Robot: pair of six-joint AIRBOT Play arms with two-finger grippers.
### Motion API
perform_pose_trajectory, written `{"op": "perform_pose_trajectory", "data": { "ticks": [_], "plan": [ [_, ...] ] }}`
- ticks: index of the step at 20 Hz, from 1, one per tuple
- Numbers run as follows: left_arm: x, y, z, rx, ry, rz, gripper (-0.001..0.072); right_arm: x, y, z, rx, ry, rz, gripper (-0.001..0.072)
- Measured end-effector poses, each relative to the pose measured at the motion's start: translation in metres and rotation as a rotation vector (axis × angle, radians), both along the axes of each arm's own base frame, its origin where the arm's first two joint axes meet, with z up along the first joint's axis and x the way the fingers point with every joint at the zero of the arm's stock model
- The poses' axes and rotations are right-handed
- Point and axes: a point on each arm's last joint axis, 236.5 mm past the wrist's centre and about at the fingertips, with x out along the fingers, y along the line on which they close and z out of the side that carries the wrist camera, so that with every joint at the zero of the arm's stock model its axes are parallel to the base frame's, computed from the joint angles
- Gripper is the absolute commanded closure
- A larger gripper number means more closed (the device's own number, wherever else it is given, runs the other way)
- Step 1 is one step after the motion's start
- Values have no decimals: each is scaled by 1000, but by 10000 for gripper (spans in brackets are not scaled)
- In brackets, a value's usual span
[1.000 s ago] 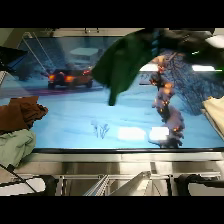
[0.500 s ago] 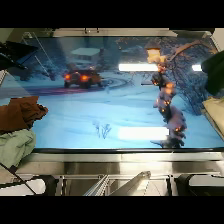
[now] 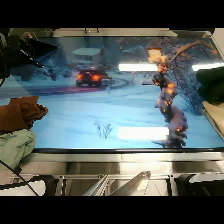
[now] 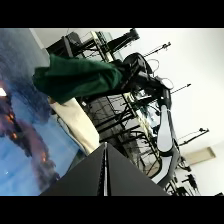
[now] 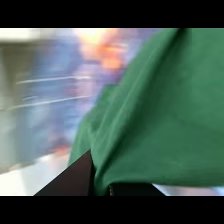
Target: Fold the shirts.
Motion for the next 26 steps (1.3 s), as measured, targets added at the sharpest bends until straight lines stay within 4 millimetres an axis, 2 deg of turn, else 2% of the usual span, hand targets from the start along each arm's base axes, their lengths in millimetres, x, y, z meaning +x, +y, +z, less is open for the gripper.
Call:
{"op": "perform_pose_trajectory", "data": {
  "ticks": [3, 5, 7, 12, 14, 19, 22, 23, 24, 25, 26],
  "plan": [
    [-1, 0, -1, 6, 1, -5, 694, -62, -34, -11, -69, 151, -105, 697],
    [-2, -1, -2, 11, -2, -8, 694, -96, -43, -19, -79, 221, -124, 697],
    [-2, -1, -3, 14, -10, -8, 694, -119, -43, -33, -64, 269, -118, 697],
    [-4, -1, -3, 17, -23, -16, 694, -143, -29, -68, 21, 342, -76, 696],
    [-4, -1, -3, 17, -23, -17, 694, -155, -20, -89, 68, 395, -65, 696],
    [-6, -2, -2, 18, -30, -28, 694, -202, -8, -139, 134, 624, -73, 695],
    [-7, -2, -3, 19, -35, -31, 694, -222, -6, -153, 141, 722, -83, 693],
    [-7, -2, -3, 20, -39, -31, 694, -226, -4, -156, 145, 740, -82, 631],
    [-7, -2, -2, 21, -42, -32, 694, -230, -2, -160, 154, 757, -79, 364],
    [-7, -2, -2, 21, -43, -33, 694, -237, 1, -165, 162, 788, -75, 171],
    [-8, -2, -2, 21, -46, -33, 694, -243, 4, -170, 172, 814, -70, 211]
  ]
}}
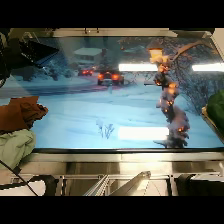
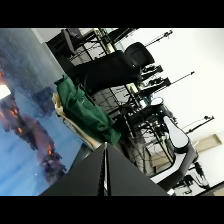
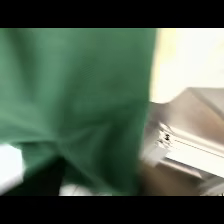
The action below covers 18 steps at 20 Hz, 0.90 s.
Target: Fold the shirts.
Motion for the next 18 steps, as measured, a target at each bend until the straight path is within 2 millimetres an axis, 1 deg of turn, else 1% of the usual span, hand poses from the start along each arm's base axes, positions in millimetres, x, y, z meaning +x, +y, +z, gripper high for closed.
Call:
{"op": "perform_pose_trajectory", "data": {
  "ticks": [1, 2, 4, 6, 8, 10, 11, 13, 14, 16, 18],
  "plan": [
    [0, 0, 0, 0, 0, -2, 694, -4, 2, -4, 9, 19, 2, 314],
    [0, 0, 0, 0, -1, -2, 694, -8, 5, -7, 18, 33, 3, 359],
    [-1, 0, 0, 1, -3, -2, 694, -11, 7, -9, 25, 47, 5, 347],
    [-1, 0, 0, 1, -3, -3, 694, -8, 9, -7, 29, 30, 4, 347],
    [-2, 0, 0, 0, -3, -10, 694, 2, 12, 0, 28, -18, 0, 347],
    [-5, -1, 0, -1, -3, -22, 695, 17, 13, 14, 12, -92, -5, 345],
    [-6, -1, 1, -2, -3, -27, 695, 23, 14, 24, -1, -131, -4, 324],
    [-8, -2, 1, -3, -4, -35, 695, 34, 17, 44, -38, -197, 0, 100],
    [-8, -2, 1, -3, -4, -37, 695, 37, 19, 55, -62, -223, 2, 71],
    [-9, -1, 1, -4, -5, -39, 695, 46, 26, 77, -99, -285, 7, 83],
    [-9, 2, 5, 0, -19, -34, 699, 67, 41, 103, -112, -387, 22, 662]
  ]
}}
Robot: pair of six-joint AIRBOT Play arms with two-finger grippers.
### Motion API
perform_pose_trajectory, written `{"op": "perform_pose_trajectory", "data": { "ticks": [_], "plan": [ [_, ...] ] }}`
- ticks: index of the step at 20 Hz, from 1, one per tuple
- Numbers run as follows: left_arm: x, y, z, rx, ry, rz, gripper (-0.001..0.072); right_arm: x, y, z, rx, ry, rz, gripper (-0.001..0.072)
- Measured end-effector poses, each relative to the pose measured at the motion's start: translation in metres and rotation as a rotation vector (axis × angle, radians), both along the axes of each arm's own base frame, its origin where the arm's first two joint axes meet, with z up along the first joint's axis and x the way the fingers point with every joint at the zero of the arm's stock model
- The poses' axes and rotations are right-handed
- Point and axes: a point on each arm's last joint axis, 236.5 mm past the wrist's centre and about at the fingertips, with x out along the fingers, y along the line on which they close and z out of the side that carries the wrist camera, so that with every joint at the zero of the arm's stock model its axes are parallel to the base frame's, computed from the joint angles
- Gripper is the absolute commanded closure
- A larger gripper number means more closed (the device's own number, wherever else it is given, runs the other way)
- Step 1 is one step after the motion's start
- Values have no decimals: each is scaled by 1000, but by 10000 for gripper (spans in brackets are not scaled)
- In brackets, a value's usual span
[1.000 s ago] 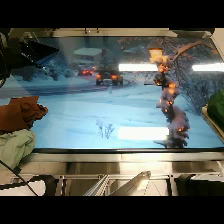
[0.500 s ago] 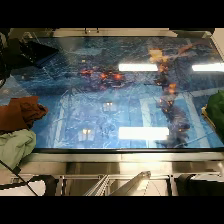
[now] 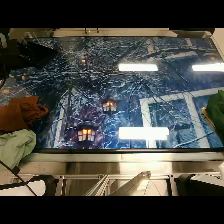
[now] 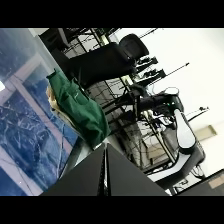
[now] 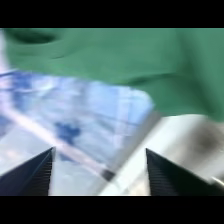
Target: Fold the shirts.
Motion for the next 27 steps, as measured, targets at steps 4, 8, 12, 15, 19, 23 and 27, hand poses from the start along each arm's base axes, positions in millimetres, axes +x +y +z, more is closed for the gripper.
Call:
{"op": "perform_pose_trajectory", "data": {
  "ticks": [4, 8, 12, 15, 19, 23, 27],
  "plan": [
    [0, 9, 16, 69, -85, 12, 704, 74, 73, 78, -18, -337, 195, 673],
    [-27, 6, 25, 217, -124, -20, 704, 122, 212, 155, -108, -641, 547, 694],
    [-74, -9, 8, 328, -98, -25, 697, 103, 366, 174, -223, -830, 877, 694],
    [-105, -19, -26, 381, -31, 24, 694, 75, 443, 134, -259, -854, 1049, 695],
    [-130, -25, -58, 405, 20, 69, 694, 56, 491, 90, -246, -830, 1162, 694],
    [-141, -27, -67, 414, 24, 86, 695, 49, 509, 74, -219, -808, 1196, 694],
    [-144, -27, -70, 418, 25, 92, 695, 48, 514, 69, -211, -799, 1204, 694]
  ]
}}
